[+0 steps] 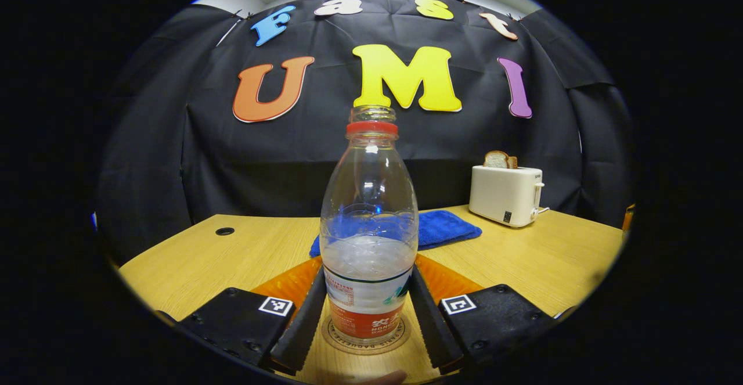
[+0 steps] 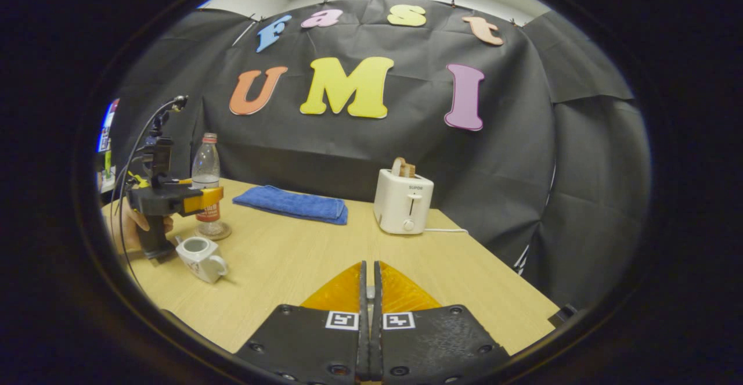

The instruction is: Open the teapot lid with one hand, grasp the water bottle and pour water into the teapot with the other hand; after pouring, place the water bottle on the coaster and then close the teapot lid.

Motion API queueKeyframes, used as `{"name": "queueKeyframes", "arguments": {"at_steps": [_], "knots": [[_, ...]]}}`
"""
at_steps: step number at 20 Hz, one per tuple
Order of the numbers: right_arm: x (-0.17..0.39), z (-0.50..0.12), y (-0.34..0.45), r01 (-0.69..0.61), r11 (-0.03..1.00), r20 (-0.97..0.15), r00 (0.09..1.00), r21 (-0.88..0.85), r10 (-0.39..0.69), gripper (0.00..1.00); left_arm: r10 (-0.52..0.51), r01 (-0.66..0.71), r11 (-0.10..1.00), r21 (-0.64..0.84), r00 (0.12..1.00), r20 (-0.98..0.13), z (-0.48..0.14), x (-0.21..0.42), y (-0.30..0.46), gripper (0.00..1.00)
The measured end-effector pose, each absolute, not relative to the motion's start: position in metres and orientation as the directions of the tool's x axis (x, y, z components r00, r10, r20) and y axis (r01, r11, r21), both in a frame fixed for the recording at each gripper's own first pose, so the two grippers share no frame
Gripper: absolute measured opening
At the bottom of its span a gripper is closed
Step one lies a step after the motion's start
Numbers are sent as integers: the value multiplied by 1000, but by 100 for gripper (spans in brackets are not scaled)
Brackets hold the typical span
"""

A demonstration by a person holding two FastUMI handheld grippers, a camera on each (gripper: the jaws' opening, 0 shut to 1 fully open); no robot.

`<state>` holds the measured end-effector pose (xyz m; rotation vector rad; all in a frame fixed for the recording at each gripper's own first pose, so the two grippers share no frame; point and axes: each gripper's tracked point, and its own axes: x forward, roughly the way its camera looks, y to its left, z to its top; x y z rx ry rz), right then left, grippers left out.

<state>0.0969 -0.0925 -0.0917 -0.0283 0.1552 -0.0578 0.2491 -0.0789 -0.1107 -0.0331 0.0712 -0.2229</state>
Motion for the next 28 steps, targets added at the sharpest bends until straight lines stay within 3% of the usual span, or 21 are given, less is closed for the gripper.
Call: {"name": "queueKeyframes", "arguments": {"at_steps": [5, 8, 12, 16, 20, 28], "knots": [[96, -93, -91, 52, 998, -158, 986, -40, -58, 1, -231, 227, 972, -64, 971, -61, -106, 250, -79, 78], [96, -91, -91, 54, 998, -154, 986, -44, -60, 1, -226, 223, 973, -54, 973, -42, -97, 246, -77, 90], [93, -86, -88, 52, 998, -145, 988, -43, -58, 1, -228, 225, 973, -43, 972, -63, -95, 237, -77, 97], [85, -73, -78, 38, 998, -115, 992, -45, -43, 1, -226, 224, 973, -53, 973, -40, -80, 210, -69, 97], [73, -58, -52, -6, 998, -74, 997, -55, 2, 1, -161, 161, 987, -27, 987, -7, -77, 176, -52, 96], [68, -68, 3, -89, 996, -110, 990, -31, 85, 0, -98, 98, 995, -14, 995, -27, -70, 91, -32, 96]]}}
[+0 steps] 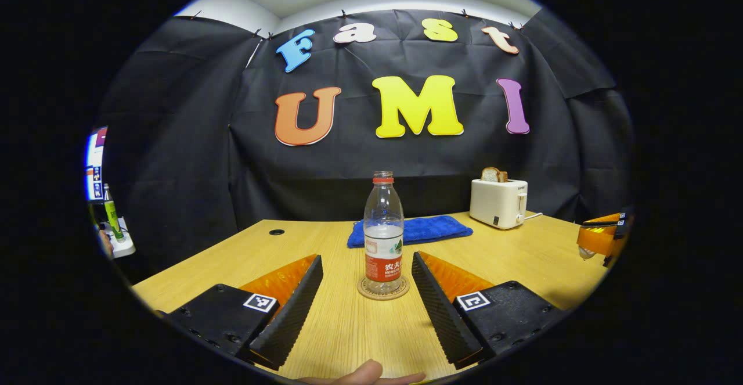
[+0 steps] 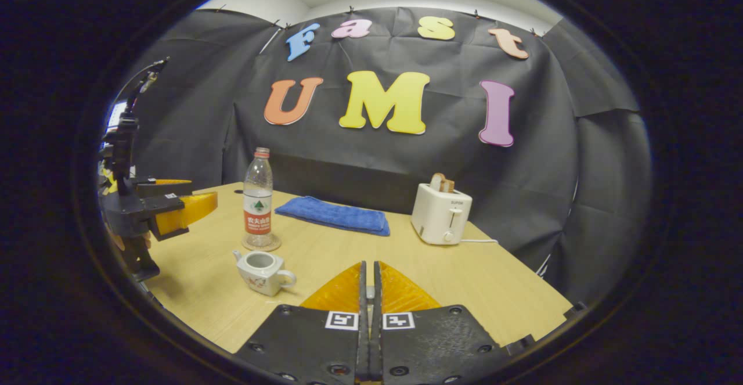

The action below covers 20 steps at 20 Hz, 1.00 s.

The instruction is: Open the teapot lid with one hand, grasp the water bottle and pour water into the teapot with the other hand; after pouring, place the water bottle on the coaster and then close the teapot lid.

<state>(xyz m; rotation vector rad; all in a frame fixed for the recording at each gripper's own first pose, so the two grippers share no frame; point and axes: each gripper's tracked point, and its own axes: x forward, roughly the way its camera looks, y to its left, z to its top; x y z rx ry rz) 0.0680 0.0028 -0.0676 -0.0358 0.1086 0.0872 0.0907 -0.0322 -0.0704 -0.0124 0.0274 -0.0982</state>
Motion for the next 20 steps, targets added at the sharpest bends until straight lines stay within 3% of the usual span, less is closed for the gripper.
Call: {"name": "queueKeyframes", "arguments": {"at_steps": [4, 15, 20], "knots": [[76, -67, 37, -153, 988, -115, 982, -7, 151, 1, -75, 75, 997, 31, 997, -25, -58, 66, -24, 96], [103, -61, 119, -312, 948, -130, 939, 70, 318, 1, -15, 12, 999, -41, 996, -86, -53, 42, 40, 95], [122, -71, 141, -312, 942, -185, 926, 121, 330, 1, -5, 0, 998, -67, 997, -82, -40, 31, 51, 96]]}}
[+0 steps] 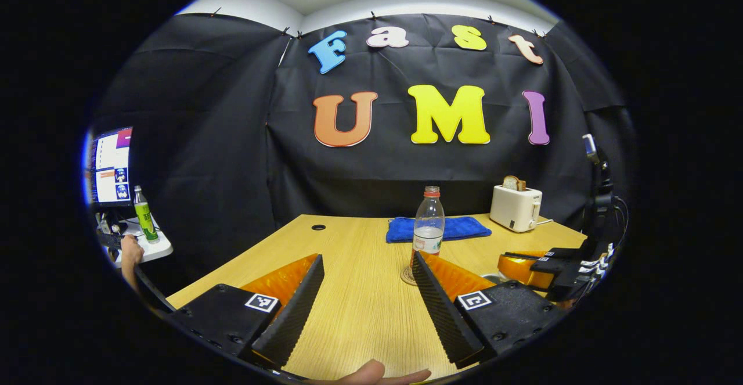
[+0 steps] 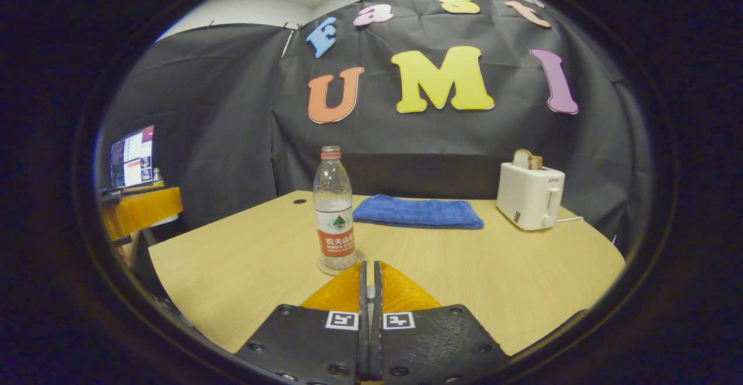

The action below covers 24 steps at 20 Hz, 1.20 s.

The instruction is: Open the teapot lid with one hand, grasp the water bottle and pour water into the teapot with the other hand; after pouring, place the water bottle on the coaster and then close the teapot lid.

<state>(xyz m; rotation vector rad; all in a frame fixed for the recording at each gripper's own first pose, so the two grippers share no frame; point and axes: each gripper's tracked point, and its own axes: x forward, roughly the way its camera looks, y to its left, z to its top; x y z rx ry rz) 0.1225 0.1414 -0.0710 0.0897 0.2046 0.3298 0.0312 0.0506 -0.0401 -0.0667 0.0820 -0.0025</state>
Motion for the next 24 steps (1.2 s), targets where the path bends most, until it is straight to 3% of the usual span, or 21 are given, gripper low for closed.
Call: {"name": "queueKeyframes", "arguments": {"at_steps": [7, 11, 24], "knots": [[129, -75, 166, -327, 939, -203, 918, 107, 342, 1, -8, 5, 999, -45, 998, -64, -31, 24, 65, 96], [140, -82, 164, -308, 945, -223, 919, 108, 325, 1, -67, 64, 997, -51, 996, -65, -30, 21, 54, 96], [149, -91, 165, -298, 948, -244, 917, 108, 316, 4, -59, 55, 997, -50, 994, -97, -42, 26, 61, 96]]}}
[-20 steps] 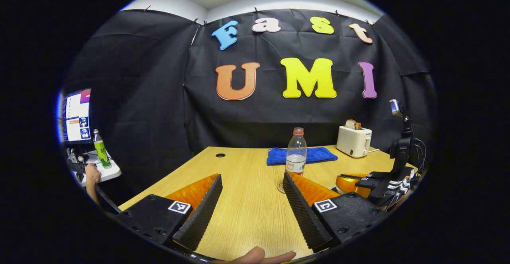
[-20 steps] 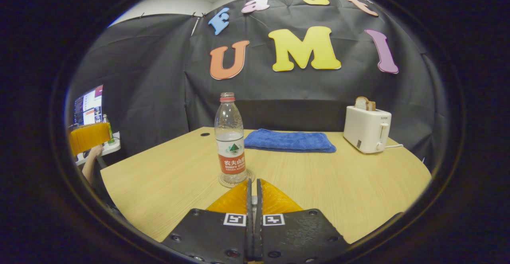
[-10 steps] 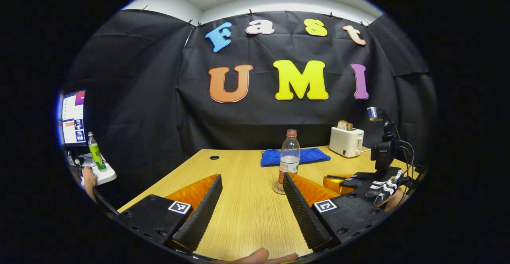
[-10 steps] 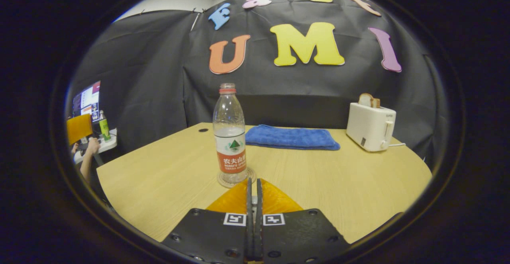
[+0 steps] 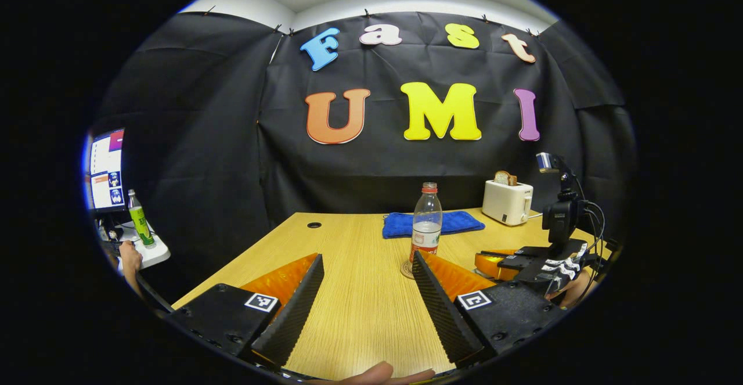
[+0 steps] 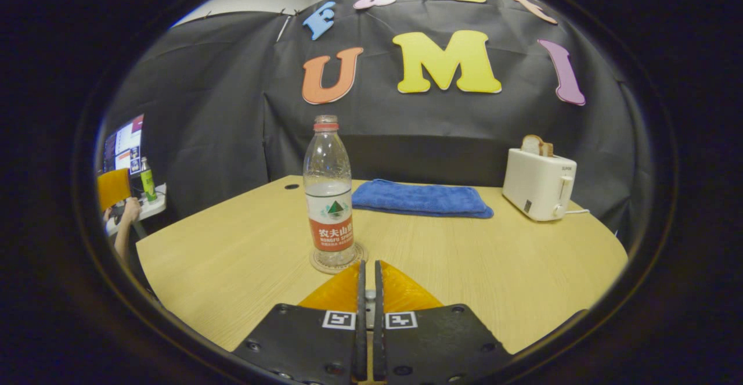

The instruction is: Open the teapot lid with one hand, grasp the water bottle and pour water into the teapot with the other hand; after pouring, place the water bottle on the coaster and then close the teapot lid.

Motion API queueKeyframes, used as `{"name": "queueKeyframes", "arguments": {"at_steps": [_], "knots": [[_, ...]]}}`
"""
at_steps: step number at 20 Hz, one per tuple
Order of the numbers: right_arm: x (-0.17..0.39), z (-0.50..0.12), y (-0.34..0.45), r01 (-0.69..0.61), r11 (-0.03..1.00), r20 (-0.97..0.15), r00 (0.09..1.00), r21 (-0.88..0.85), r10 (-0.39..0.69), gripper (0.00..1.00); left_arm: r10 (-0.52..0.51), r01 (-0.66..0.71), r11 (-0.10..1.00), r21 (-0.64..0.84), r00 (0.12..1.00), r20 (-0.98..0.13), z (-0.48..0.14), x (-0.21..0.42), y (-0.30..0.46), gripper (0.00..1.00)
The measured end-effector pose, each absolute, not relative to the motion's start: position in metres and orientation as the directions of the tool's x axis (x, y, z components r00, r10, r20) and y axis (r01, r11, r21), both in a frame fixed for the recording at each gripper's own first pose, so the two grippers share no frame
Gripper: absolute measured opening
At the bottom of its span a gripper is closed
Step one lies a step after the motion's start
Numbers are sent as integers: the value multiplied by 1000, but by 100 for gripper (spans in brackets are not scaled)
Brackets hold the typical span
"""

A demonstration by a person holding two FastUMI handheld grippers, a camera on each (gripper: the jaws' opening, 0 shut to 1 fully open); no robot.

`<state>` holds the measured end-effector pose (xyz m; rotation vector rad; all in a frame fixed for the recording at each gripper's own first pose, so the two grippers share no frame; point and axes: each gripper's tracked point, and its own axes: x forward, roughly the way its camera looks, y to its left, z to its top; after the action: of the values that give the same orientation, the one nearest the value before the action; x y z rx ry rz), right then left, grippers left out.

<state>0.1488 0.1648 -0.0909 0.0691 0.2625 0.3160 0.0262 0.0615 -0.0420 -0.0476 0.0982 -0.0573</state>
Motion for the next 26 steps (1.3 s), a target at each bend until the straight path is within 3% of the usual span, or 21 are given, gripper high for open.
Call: {"name": "queueKeyframes", "arguments": {"at_steps": [5, 6, 7, 9, 10, 11, 12, 13, 19, 22, 24, 26], "knots": [[147, -85, 152, -267, 956, -225, 931, 126, 289, 19, -60, 56, 997, -47, 993, -105, -45, 26, 62, 96], [146, -83, 147, -253, 959, -223, 935, 128, 277, 33, -62, 57, 997, -48, 993, -104, -43, 26, 61, 96], [144, -82, 141, -236, 963, -224, 939, 127, 260, 38, -62, 58, 997, -49, 993, -103, -43, 25, 61, 96], [137, -79, 132, -222, 965, -228, 941, 139, 250, 55, -61, 55, 997, -59, 992, -112, -44, 26, 61, 96], [130, -76, 130, -223, 961, -226, 940, 160, 256, 68, -63, 56, 996, -63, 991, -116, -44, 25, 59, 96], [125, -70, 125, -215, 963, -220, 943, 164, 248, 74, -65, 58, 996, -63, 991, -116, -43, 24, 57, 96], [121, -64, 115, -196, 968, -211, 951, 159, 227, 91, -66, 60, 997, -58, 992, -109, -41, 25, 55, 96], [115, -56, 108, -186, 971, -198, 957, 150, 213, 95, -69, 64, 997, -48, 993, -94, -39, 24, 53, 96], [73, -14, 58, -134, 988, -115, 983, 79, 142, 91, -50, 52, 998, 29, 996, -70, -33, 23, 37, 96], [50, 5, 30, -118, 990, -70, 990, 71, 123, 96, -22, 27, 998, 62, 997, -79, -37, 23, 30, 96], [32, 17, 16, -129, 988, -33, 991, 80, 132, 93, -22, 28, 997, 73, 996, -82, -35, 20, 21, 96], [19, 19, -6, -99, 992, -15, 995, 74, 100, 95, -35, 41, 996, 84, 997, -72, -30, 14, 10, 96]]}}
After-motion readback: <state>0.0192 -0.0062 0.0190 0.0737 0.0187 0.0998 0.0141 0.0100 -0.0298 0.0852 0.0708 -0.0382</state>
